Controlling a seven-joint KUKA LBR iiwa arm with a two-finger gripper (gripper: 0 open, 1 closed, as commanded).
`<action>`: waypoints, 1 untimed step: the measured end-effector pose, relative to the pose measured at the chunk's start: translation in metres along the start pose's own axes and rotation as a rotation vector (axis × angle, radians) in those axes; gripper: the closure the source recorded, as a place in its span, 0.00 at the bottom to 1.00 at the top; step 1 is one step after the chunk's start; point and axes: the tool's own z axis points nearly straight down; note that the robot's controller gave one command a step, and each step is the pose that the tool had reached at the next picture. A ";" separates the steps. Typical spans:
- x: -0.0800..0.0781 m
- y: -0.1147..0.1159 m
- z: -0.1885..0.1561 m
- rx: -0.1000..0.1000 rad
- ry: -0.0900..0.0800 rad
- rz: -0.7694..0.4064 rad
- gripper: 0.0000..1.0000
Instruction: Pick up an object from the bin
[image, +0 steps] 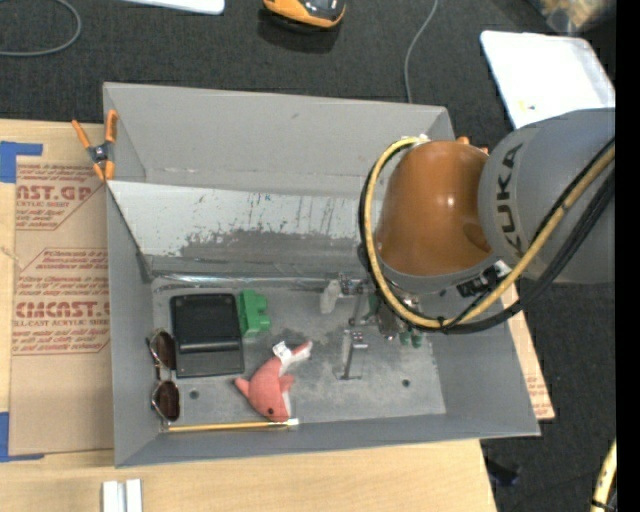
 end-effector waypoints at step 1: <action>-0.002 0.000 -0.003 0.000 -0.007 0.000 0.00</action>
Offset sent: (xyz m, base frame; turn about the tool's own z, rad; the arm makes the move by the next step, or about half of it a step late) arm 0.0120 0.0242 -0.1110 -0.0798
